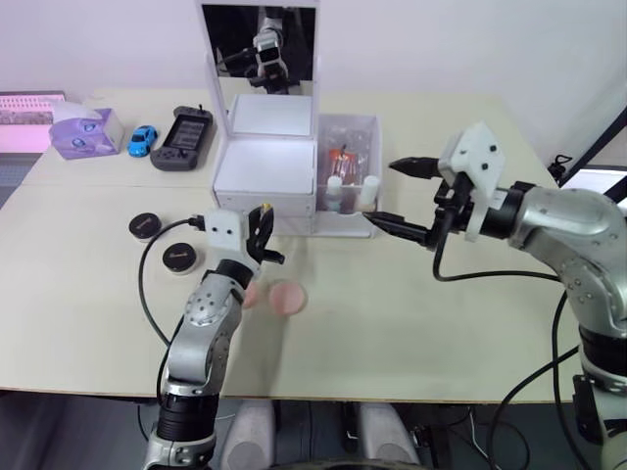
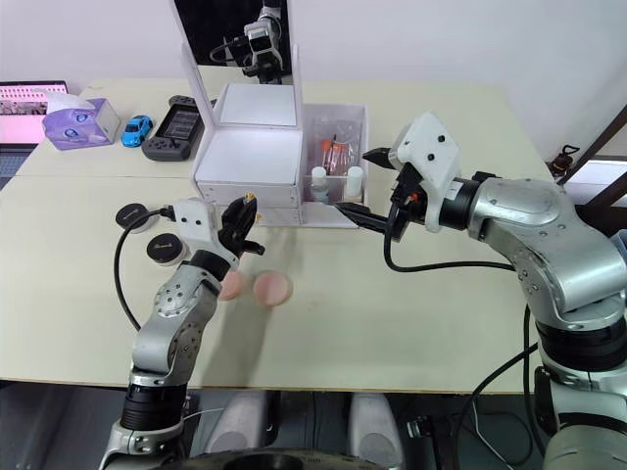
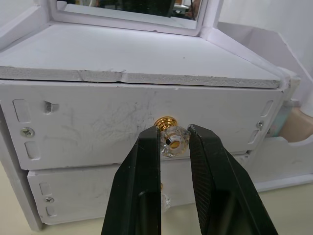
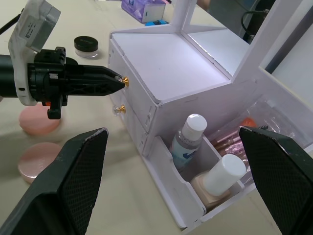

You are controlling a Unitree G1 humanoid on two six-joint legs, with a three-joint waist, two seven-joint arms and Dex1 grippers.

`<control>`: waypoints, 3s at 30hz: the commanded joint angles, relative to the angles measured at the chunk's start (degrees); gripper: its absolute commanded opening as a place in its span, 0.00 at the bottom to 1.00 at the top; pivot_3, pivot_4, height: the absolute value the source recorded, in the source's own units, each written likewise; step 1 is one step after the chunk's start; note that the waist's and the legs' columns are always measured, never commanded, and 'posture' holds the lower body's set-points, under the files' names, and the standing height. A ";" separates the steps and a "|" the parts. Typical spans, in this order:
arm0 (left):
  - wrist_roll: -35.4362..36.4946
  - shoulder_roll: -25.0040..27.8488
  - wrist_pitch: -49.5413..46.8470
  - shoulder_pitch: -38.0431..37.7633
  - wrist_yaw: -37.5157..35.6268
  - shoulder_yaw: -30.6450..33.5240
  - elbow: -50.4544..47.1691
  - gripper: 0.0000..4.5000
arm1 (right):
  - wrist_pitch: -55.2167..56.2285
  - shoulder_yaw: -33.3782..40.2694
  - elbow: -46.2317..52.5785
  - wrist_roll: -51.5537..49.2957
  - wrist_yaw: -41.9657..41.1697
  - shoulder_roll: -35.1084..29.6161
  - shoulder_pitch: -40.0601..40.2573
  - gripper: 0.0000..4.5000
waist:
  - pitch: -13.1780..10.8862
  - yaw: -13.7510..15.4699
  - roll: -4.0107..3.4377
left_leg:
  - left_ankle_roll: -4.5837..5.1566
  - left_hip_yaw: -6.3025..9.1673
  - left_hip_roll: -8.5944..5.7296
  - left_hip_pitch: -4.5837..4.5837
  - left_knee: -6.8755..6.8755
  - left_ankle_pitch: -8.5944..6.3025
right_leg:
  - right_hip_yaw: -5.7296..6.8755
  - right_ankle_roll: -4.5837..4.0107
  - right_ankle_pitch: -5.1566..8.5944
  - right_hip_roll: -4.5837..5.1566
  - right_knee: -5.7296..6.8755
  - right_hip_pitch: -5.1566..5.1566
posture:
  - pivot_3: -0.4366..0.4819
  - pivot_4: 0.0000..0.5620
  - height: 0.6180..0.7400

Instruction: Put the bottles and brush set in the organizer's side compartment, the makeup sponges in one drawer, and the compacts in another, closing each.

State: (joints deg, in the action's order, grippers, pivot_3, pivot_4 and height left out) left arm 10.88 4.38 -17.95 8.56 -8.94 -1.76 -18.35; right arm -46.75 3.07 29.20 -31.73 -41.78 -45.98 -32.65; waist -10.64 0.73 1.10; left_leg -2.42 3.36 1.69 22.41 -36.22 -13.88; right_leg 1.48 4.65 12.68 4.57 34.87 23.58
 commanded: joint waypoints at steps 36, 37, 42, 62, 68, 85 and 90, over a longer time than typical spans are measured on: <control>43.30 18.41 -20.66 -22.56 -13.41 16.11 -30.26 0.83 | 0.11 -1.13 -7.92 -7.81 -4.46 7.84 -7.64 1.00 | -0.03 -0.27 -0.09 | 0.03 0.01 0.03 0.13 0.19 -0.05 | 0.07 -0.10 -0.06 0.03 -0.52 -0.02 | 0.48 0.27 1.00; 46.14 20.16 -21.29 -24.04 -14.48 17.47 -30.91 0.96 | 0.15 -0.96 -8.21 -7.95 -4.95 7.51 -7.71 1.00 | -0.04 -0.29 -0.10 | 0.03 0.01 0.04 0.13 0.19 -0.05 | 0.07 -0.10 -0.06 0.01 -0.52 -0.01 | 0.48 0.27 1.00; 55.47 30.20 -22.07 -31.04 -21.59 29.05 -28.02 0.99 | 1.77 -0.02 -10.68 -7.74 -8.69 5.30 -7.53 1.00 | -0.07 -0.48 -0.16 | 0.04 0.00 0.07 0.12 0.19 -0.05 | 0.07 -0.02 -0.01 -0.01 -0.52 0.03 | 0.48 0.27 1.00; 18.49 57.20 11.59 -7.02 -53.14 35.29 43.00 0.99 | 22.82 23.20 -28.45 3.13 -17.54 -7.78 28.30 1.00 | 0.02 -0.68 -0.21 | 0.02 -0.36 0.13 0.85 0.25 -0.06 | 0.05 -0.29 -0.21 0.03 -0.62 0.84 | 0.48 0.27 1.00; 15.21 57.38 16.15 -0.75 -55.95 33.12 51.37 0.99 | 25.40 23.49 -28.63 3.80 -16.25 -6.83 29.47 1.00 | 0.02 -1.53 -0.20 | 0.02 -0.38 0.20 0.75 0.17 -0.05 | 0.07 -0.27 -0.23 0.04 -0.46 0.85 | 0.48 0.27 1.00; 27.79 45.63 -4.27 -26.45 -53.72 35.55 -2.39 0.99 | -0.50 4.85 -9.11 -11.15 -14.94 -6.80 1.16 1.00 | 0.01 -1.27 -0.14 | 0.02 -0.52 0.29 0.57 0.19 -0.04 | -0.11 -0.26 -0.29 0.04 -0.29 0.82 | 0.48 0.27 1.00; 26.02 37.44 -3.98 -35.88 -47.76 29.87 -17.45 0.99 | -7.57 0.73 -4.20 -15.10 -12.78 -5.72 -5.18 1.00 | 0.02 -1.14 -0.12 | 0.01 -0.54 0.20 0.69 0.07 -0.04 | -0.13 -0.27 -0.29 0.08 -0.41 0.79 | 0.48 0.27 1.00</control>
State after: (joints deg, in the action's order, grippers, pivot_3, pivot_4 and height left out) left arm 37.39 42.82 -22.36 -26.70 -58.81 29.79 -31.41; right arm -52.83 3.51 22.39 -44.71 -54.90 -51.70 -35.95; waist -10.63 -0.41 0.98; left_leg -2.40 2.82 1.88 23.10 -36.17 -13.92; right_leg 1.34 4.38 12.39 4.65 34.45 24.36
